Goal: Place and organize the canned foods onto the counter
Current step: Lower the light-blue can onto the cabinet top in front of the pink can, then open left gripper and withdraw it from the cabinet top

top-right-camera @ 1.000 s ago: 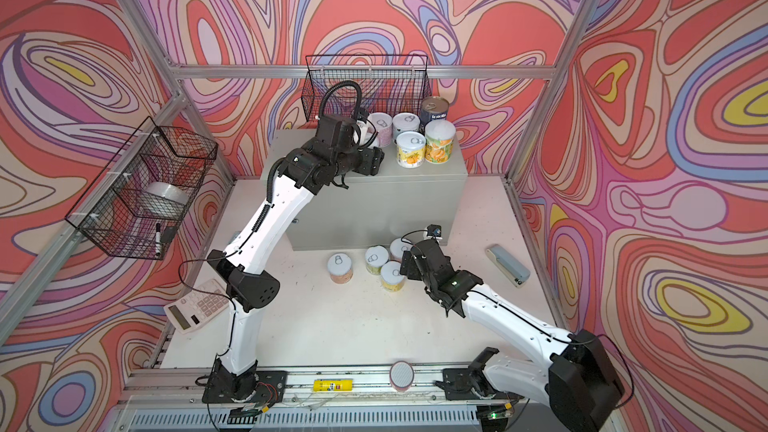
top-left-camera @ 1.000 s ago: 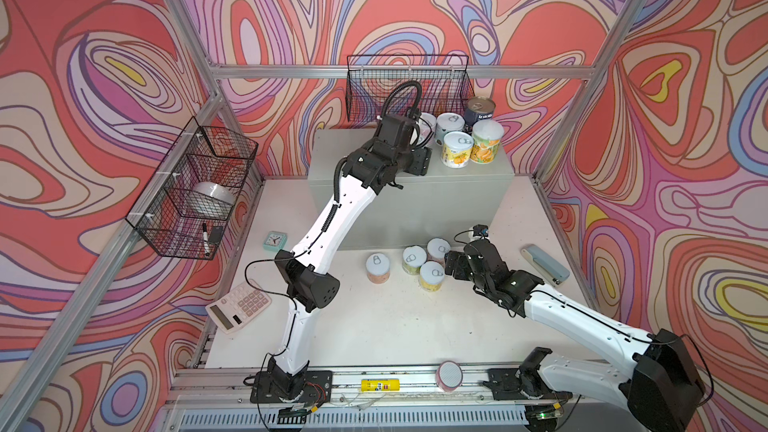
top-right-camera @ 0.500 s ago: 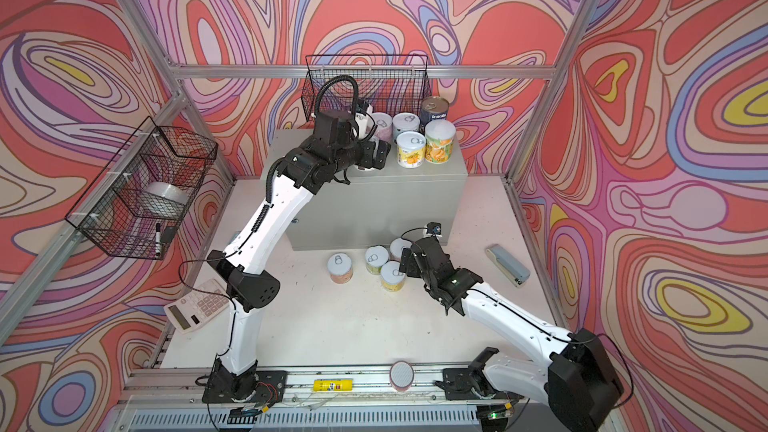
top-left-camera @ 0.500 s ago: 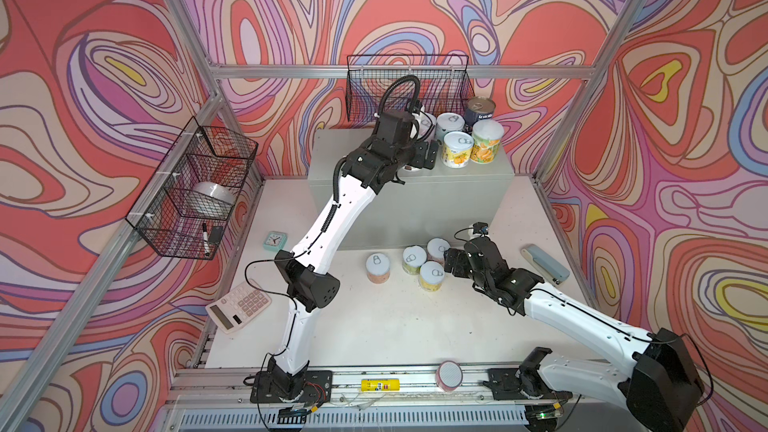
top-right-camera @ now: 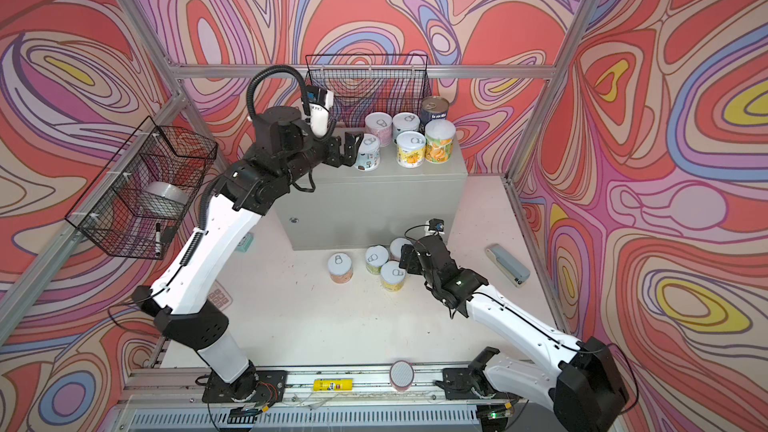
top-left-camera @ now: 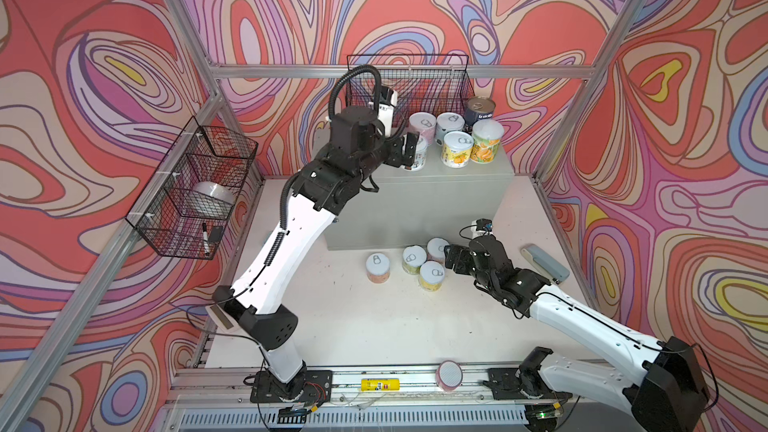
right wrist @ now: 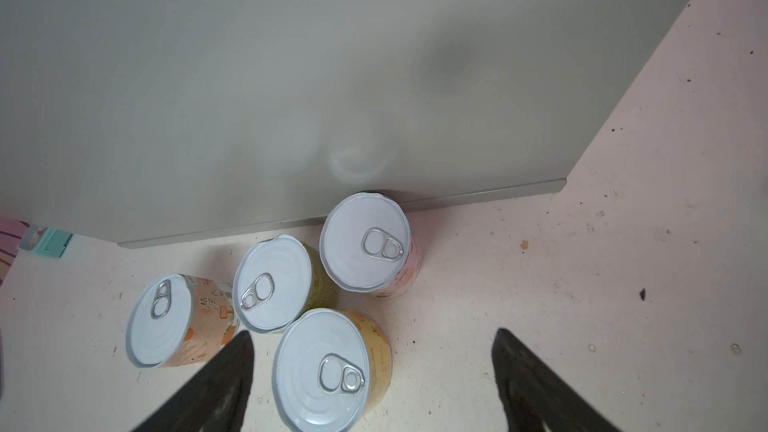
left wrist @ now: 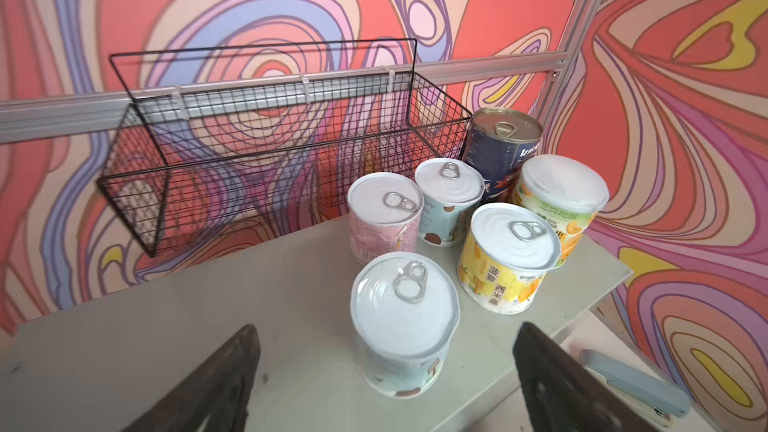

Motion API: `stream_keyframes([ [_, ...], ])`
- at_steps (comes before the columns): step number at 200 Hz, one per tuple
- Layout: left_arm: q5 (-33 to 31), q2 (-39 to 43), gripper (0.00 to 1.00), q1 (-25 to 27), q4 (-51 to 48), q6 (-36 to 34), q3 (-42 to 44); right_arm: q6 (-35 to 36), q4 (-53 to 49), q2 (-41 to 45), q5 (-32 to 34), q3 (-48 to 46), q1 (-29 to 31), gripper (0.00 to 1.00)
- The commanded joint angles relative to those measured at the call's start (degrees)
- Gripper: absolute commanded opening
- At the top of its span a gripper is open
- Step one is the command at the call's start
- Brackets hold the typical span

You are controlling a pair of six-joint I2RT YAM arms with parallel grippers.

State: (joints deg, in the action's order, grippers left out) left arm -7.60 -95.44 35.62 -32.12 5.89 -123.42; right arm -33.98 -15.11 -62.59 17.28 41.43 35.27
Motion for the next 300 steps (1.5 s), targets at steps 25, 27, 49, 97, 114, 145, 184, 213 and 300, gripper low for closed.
stream_keyframes([
  [25, -7.13, 4.50, 0.95, -0.60, 1.22, -3.54, 7.32, -0.86, 0.86, 0.22, -0.54, 1.18, -0.28, 0.92],
  [27, -7.12, 4.54, 0.95, -0.67, 1.19, -3.52, 7.58, -0.90, 0.87, 0.11, -0.64, 1.26, -0.28, 0.92],
  [49, -6.29, 4.66, 0.95, -2.28, 1.44, -2.16, 10.21, -1.23, 1.11, -0.17, -1.03, 1.87, -0.28, 0.92],
  [97, -3.69, 1.84, 0.94, -4.56, 2.50, -0.66, 11.50, -1.57, -0.65, 0.14, -0.61, 3.23, -0.29, 0.92],
  [114, -2.81, 0.34, 0.95, -4.61, 2.54, 0.12, 11.27, -1.68, -0.91, 0.77, -0.06, 2.92, -0.27, 0.92],
  [145, -1.91, -3.07, 0.95, -4.60, 2.37, 1.69, 9.66, -1.64, -1.48, 1.53, 0.09, 3.03, -0.24, 0.92],
  [184, -0.90, -6.10, 0.94, -4.54, 2.36, 2.52, 7.40, -1.08, -2.39, 1.77, 0.72, 3.48, -0.29, 0.92],
  [213, -0.06, -7.34, 0.93, -4.55, 2.81, 2.79, 6.83, -0.67, -2.30, 1.25, 0.75, 3.48, -0.29, 0.92],
  [300, 1.97, -8.79, 0.90, -4.20, 3.47, 3.69, 6.43, -0.35, -1.68, 0.54, 0.73, 2.96, -0.28, 0.92],
])
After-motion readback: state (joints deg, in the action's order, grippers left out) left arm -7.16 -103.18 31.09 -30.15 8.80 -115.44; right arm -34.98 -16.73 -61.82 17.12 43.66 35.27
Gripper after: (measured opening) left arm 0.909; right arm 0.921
